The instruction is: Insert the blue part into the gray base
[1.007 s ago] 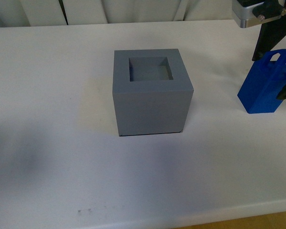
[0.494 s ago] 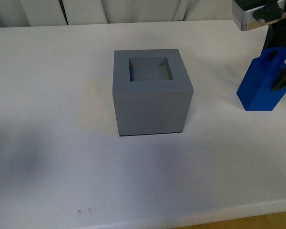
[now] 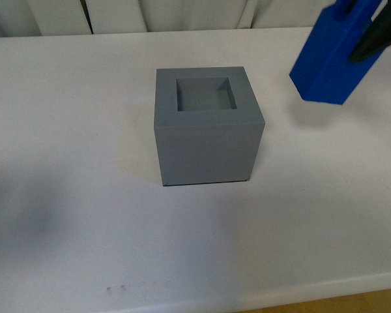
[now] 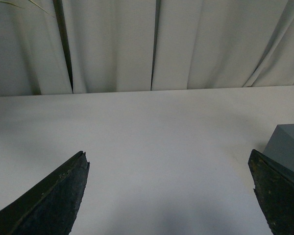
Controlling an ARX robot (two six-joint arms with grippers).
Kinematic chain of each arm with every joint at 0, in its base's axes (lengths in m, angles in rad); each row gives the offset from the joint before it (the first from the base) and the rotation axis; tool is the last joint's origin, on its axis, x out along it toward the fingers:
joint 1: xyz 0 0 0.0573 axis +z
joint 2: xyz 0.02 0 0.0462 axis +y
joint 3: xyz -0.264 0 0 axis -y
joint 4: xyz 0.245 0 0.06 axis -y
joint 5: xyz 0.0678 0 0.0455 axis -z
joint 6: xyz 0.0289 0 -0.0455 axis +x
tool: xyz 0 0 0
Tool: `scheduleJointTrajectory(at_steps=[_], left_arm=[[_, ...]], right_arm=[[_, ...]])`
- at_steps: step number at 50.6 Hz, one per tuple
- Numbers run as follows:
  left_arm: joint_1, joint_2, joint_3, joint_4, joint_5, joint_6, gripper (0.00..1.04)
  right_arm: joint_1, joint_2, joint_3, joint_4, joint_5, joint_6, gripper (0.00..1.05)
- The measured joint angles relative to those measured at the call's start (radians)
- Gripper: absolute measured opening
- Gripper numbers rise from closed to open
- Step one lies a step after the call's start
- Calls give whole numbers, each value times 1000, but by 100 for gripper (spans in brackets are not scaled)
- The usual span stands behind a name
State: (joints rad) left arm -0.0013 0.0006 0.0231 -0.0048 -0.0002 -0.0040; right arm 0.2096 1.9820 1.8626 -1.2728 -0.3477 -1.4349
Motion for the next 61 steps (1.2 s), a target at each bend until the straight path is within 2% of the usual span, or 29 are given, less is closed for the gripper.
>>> scheduleJointTrajectory(at_steps=[9, 36, 61], left_arm=[[0, 0, 0, 0, 0, 0, 99], [0, 0, 0, 0, 0, 0, 99], [0, 0, 0, 0, 0, 0, 99]], right_arm=[[57, -19, 39, -26, -39, 37, 47], [209, -43, 25, 30, -7, 136, 47], [248, -34, 12, 72, 25, 183, 47]])
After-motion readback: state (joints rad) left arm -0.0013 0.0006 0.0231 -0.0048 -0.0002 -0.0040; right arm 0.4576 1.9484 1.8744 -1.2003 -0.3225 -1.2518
